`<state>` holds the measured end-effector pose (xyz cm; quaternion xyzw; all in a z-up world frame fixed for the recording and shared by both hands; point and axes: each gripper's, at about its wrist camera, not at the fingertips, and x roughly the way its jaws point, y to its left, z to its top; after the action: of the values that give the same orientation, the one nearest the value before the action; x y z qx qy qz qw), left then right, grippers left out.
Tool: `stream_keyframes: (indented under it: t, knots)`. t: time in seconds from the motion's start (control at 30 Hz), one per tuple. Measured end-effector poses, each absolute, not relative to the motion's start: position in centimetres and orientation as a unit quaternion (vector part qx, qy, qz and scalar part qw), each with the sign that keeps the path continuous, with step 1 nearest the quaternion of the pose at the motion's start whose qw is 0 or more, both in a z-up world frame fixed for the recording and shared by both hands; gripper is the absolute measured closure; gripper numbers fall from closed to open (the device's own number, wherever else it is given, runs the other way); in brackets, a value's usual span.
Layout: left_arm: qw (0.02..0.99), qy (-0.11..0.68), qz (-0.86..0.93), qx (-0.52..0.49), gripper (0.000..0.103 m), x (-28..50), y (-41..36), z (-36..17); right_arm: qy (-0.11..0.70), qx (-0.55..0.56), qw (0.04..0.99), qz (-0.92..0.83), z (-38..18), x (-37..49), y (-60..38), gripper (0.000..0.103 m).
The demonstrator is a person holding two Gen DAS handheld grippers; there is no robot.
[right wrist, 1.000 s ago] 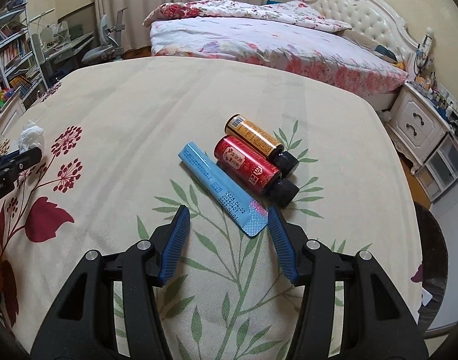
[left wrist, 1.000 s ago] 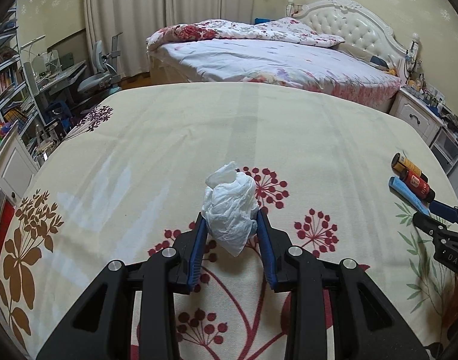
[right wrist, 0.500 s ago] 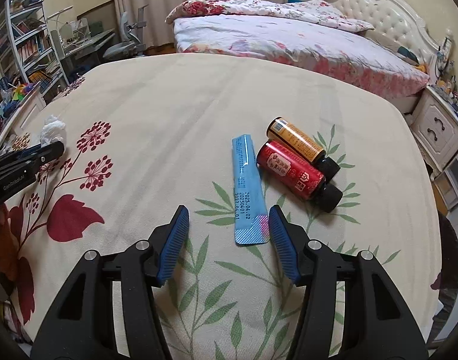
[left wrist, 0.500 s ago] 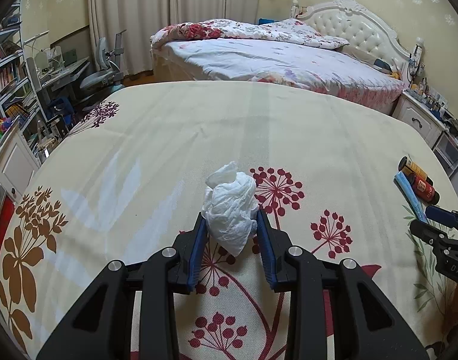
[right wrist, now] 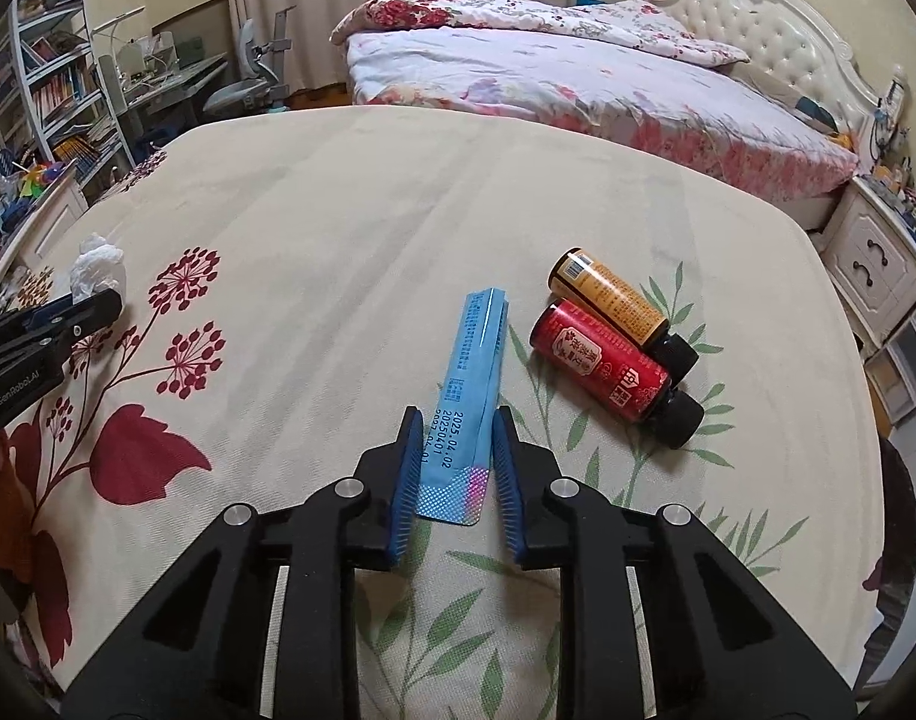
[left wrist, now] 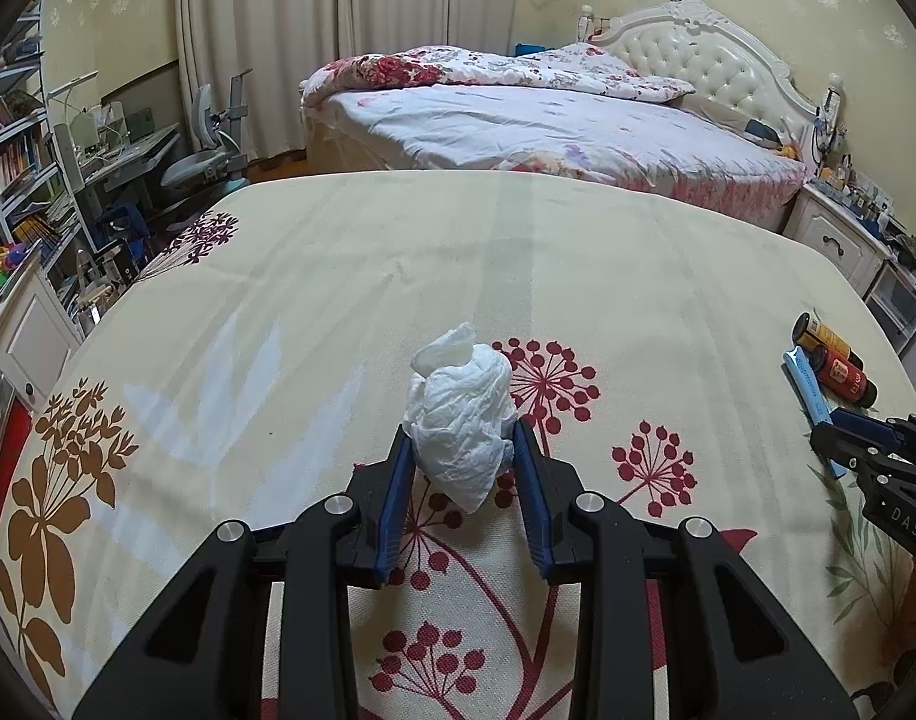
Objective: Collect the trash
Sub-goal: 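Carry the white tissue and blue packet over the black bin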
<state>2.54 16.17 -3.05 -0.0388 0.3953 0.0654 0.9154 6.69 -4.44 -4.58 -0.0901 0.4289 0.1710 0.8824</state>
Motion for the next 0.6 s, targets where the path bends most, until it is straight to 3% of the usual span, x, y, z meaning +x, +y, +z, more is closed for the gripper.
stream_keyframes:
  t: [0.6]
  knots:
    - [0.932, 0.358, -0.055, -0.017, 0.070, 2.6, 5.1, -0.8, 0.358, -0.032, 0.931, 0.057, 0.3, 3.4, -16.4, 0.080]
